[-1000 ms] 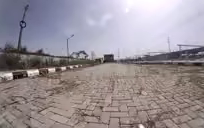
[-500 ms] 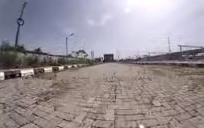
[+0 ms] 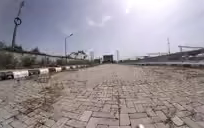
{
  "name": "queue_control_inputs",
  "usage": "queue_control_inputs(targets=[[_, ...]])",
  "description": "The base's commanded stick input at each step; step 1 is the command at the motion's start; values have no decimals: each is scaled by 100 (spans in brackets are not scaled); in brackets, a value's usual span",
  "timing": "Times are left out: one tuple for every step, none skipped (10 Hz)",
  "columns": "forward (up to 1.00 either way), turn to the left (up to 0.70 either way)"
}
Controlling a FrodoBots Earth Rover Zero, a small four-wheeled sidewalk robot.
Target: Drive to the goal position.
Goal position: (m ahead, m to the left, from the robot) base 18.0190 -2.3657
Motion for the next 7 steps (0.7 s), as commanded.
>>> queue_control_inputs(targets=[[100, 0], [100, 0], [100, 0], [100, 0], [100, 0], [100, 0], [100, 0]])
